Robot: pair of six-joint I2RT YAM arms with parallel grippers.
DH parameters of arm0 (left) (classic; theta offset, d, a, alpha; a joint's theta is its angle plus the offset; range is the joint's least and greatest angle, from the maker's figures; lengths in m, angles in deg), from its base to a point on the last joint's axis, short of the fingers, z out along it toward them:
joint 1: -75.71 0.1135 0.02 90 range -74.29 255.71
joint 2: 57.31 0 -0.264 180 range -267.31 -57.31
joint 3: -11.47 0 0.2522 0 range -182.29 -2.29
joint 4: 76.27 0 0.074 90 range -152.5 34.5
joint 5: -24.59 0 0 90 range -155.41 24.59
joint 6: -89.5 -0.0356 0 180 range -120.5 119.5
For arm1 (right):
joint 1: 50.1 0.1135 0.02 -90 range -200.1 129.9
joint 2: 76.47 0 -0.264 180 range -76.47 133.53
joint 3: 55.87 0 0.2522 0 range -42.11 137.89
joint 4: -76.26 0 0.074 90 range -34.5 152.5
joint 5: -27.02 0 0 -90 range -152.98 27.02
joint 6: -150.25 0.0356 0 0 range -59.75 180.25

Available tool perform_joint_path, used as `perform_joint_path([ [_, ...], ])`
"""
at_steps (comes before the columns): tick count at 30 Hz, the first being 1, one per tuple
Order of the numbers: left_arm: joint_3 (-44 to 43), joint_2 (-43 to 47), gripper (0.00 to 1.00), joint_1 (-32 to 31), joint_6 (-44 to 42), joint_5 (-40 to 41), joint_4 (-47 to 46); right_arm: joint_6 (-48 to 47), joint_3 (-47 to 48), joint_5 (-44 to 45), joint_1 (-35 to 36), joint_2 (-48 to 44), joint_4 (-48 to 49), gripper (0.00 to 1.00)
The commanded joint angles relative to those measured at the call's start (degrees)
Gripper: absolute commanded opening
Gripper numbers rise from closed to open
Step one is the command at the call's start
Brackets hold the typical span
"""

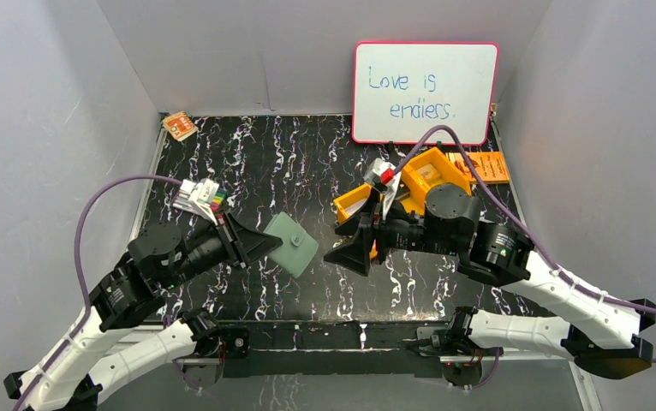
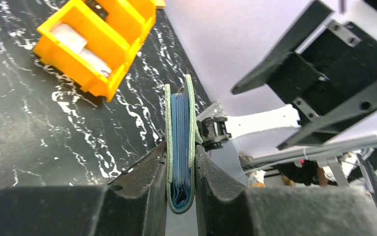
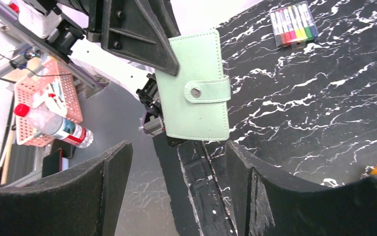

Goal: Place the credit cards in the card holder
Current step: Close the card holder at the center of the board, then place the card holder at the center of the board.

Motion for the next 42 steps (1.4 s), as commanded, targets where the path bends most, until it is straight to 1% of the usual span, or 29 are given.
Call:
perform_joint_path([
  [1,-4.2,1.1,0.0,-0.3,-2.1,-9.9,-3.7,3.5,-2.6,-3.3,-0.3,0.1,7.8,0.78],
  [6,-4.4,1.9,0.0,-0.3,-1.7,-17.4,-8.5,6.8,-4.0,-10.0,-0.5,1.2,14.9,0.79],
  [9,-4.6,2.4,0.0,-0.3,-1.8,-19.1,-9.6,8.5,-4.4,-12.1,-0.5,1.9,17.5,0.79],
  [12,-4.9,2.8,0.0,-0.3,-2.7,-19.5,-9.9,10.1,-5.0,-13.7,-0.5,2.1,19.5,0.76],
  [15,-4.8,3.2,0.0,-0.3,-3.3,-19.4,-10.5,11.9,-5.5,-15.5,-0.5,2.9,21.5,0.72],
  [19,-5.0,3.2,0.0,-0.3,-4.6,-19.2,-10.9,14.7,-5.7,-18.4,-0.5,4.7,23.1,0.61],
  [23,-5.0,3.3,0.0,-0.3,-5.2,-18.6,-11.3,16.9,-6.2,-21.0,-0.5,6.3,25.6,0.58],
  [25,-4.9,3.5,0.0,-0.3,-5.3,-18.5,-12.0,17.6,-6.5,-21.4,-0.5,6.7,26.2,0.54],
  [27,-4.8,3.6,0.0,-0.3,-5.3,-17.9,-12.2,17.9,-6.7,-21.7,-0.5,6.9,26.8,0.42],
  [31,-4.5,4.0,0.0,-0.3,-5.3,-16.4,-12.0,17.9,-6.6,-21.3,-0.5,6.9,27.9,0.12],
  [32,-4.3,4.3,0.02,-0.3,-5.2,-15.9,-11.8,17.7,-6.8,-20.7,-0.5,6.6,28.5,0.05],
  [33,-4.0,4.4,0.15,-0.3,-4.8,-15.3,-11.6,17.4,-7.0,-19.9,-0.5,5.8,29.3,0.0],
  [34,-3.8,4.8,0.37,-0.3,-4.3,-14.7,-11.4,17.1,-7.4,-18.6,-0.5,5.2,29.8,0.0],
  [35,-3.5,5.1,0.56,-0.3,-3.7,-14.0,-11.2,16.8,-7.7,-16.9,-0.5,4.5,30.2,0.0],
  [36,-3.1,5.4,0.71,-0.3,-3.0,-13.6,-11.2,16.7,-8.2,-14.8,-0.5,3.7,30.9,0.0],
  [37,-2.3,5.8,0.76,-0.3,-2.3,-13.2,-11.6,16.6,-8.9,-13.1,-0.5,3.0,31.7,0.0],
  [38,-1.4,6.2,0.79,-0.3,-1.4,-13.1,-12.3,16.4,-9.4,-11.2,-0.5,2.4,32.2,0.0],
  [40,1.1,7.0,0.83,-0.3,0.2,-13.4,-14.7,16.3,-10.5,-8.4,-0.5,1.6,34.5,0.0],
  [42,3.4,7.3,0.84,-0.3,1.5,-13.9,-17.7,16.9,-12.4,-6.7,-0.5,1.1,37.8,0.0],
])
